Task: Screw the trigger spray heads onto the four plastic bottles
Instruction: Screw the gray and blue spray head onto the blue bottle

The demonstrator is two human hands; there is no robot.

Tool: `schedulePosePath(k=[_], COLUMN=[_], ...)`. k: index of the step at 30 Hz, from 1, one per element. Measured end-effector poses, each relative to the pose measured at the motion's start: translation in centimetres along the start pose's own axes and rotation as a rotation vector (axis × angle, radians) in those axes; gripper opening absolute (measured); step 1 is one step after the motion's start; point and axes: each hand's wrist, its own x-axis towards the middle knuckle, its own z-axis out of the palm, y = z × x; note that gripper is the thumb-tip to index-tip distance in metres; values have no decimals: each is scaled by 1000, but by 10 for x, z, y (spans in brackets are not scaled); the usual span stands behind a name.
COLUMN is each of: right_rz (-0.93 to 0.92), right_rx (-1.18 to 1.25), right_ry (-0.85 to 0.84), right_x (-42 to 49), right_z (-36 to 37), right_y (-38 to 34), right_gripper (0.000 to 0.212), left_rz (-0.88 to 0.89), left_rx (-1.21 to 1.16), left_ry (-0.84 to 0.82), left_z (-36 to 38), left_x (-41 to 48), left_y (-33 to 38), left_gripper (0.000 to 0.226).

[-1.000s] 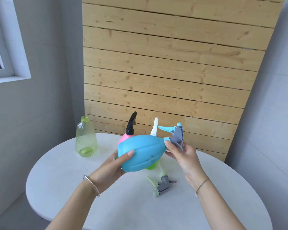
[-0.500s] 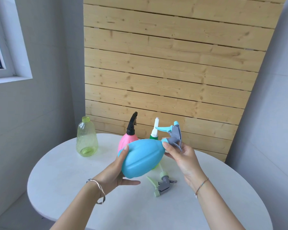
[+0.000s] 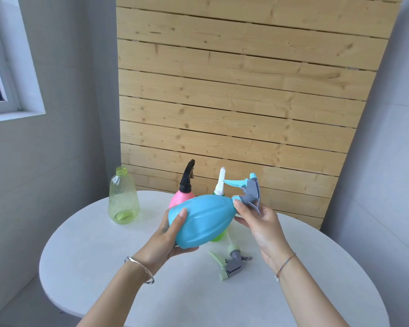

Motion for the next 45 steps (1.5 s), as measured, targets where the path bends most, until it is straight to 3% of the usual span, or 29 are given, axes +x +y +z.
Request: schedulePosePath(k=[3,9,21,27,34,40,45], right_rz=[13,2,-206,-387,-229,-249,-248], right_rx=[23,10,2,-169,-53,-16,-8], right_ry=[-5,-160,10,-93,-425,-396,-356], right_x=[1,-1,-5,-6,5,13,16], right_z=[-1,3,43,67,112,152,172], right_y=[-2,-2,-1,-14,-29,-24,-16], right_gripper=[14,20,12,7,21,18,18], left_rz=[26,-187,87,-58,-223,-44,-27], left_rx=[-17,-126,-187,-257,-341,-475,-513], left_ry=[-15,-15,131,96,0,61,136], left_z=[0,-2,-6,-23,-49,-70,-81], left_x=[0,3,5,-3,-12,-13,-15], left_y=[0,-3,3,9,26,36,43], left_gripper=[70,63,62,63,79,67,68])
